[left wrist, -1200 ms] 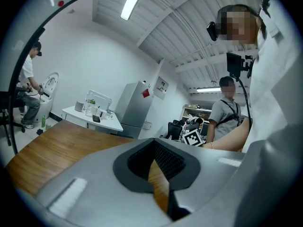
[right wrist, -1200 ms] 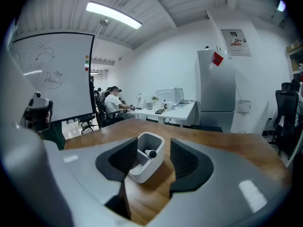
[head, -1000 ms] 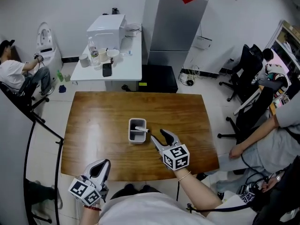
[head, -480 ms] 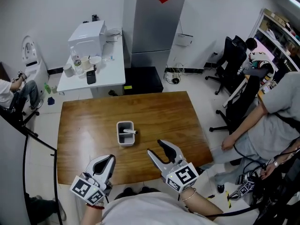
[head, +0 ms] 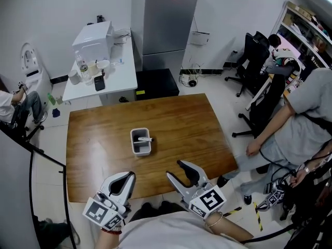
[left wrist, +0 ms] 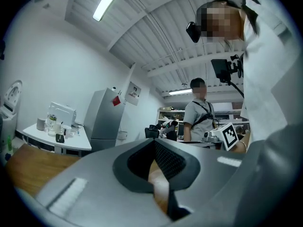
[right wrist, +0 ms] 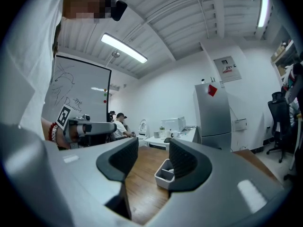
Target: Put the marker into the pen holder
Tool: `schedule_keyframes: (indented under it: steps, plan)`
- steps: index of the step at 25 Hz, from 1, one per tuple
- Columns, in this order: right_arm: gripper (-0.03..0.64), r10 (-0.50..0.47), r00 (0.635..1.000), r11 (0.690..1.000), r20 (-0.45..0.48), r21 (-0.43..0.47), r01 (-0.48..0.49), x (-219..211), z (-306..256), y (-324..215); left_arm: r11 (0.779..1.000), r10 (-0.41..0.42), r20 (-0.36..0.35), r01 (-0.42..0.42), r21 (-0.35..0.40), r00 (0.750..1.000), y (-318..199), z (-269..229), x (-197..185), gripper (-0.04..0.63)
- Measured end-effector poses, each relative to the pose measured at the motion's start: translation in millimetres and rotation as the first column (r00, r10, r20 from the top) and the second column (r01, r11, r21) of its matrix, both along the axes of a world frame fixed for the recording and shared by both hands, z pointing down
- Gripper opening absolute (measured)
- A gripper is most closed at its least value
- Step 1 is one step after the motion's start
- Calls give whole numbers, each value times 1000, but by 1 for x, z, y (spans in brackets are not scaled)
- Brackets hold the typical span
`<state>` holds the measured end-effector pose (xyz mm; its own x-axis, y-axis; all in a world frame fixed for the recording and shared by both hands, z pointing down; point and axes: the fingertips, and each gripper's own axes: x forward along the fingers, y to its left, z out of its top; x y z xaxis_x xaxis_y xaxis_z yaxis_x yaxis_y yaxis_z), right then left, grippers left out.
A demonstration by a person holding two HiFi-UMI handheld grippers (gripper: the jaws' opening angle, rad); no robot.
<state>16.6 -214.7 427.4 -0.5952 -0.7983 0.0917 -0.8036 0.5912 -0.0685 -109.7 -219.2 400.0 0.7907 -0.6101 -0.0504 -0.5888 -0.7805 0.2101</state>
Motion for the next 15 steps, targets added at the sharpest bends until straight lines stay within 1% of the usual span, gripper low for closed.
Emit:
schedule_keyframes:
  steps: [3,6,8,11,13,15]
  plan:
    - [184,17,1000,1000,-9,8,-17,-7,-5,15,999,32,-9,-32,-6,999,20,1,-4,-3]
    - [184,44,999,999,13,28,-44,-13,-10,31,999,48,19,-48,1,999,34,4,-13,-3]
    - [184,38,999,998,26,47,-40,-15,-14,43,999,29,40,-30,18,999,43,0,-17,-3]
    - [184,9,999,998,35,59,-11,-14,-13,72,999,-18,53,16,48,998,76,-7,-20,-3]
    - [184,-13,999,998,47,59,10,-11,-13,92,998,-52,50,49,50,997,102,-7,-18,-3]
    - [184,-49,997,997,51,69,45,-9,-17,115,996,-83,30,82,37,996,128,-5,-13,-3]
